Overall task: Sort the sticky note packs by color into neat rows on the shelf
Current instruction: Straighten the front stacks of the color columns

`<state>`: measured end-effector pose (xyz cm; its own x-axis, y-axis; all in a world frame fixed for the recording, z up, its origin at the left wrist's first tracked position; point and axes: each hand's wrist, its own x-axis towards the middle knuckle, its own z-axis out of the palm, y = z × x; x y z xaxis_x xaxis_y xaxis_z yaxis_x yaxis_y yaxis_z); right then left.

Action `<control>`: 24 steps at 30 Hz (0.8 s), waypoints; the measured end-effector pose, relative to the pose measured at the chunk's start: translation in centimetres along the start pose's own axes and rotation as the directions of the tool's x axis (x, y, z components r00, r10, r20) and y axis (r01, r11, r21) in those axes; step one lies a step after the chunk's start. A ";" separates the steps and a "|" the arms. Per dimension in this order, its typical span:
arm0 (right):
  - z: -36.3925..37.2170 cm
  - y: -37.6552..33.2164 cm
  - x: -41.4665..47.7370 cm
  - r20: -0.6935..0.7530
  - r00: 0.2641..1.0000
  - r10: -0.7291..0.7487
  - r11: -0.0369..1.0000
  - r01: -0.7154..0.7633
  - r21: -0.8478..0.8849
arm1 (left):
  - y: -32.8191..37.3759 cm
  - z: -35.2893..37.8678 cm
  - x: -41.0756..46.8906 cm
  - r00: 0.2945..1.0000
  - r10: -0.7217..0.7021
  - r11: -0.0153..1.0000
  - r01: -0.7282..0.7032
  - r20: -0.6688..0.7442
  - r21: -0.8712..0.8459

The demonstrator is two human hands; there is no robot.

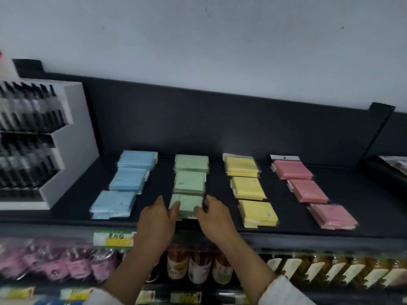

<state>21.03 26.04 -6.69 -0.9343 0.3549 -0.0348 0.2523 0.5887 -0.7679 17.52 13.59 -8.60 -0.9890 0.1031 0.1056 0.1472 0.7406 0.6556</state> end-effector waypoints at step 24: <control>5.1 -7.2 -2.3 0.089 0.974 -0.208 0.967 0.191 0.169 | -7.6 -8.3 2.6 0.902 0.109 0.994 -0.107 -0.418 0.030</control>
<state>20.08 17.25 -4.30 -0.9849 0.1586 0.0692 0.0226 0.5140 -0.8575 13.94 2.72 -7.08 -0.8714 -0.1034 0.4795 0.2517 0.7448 0.6180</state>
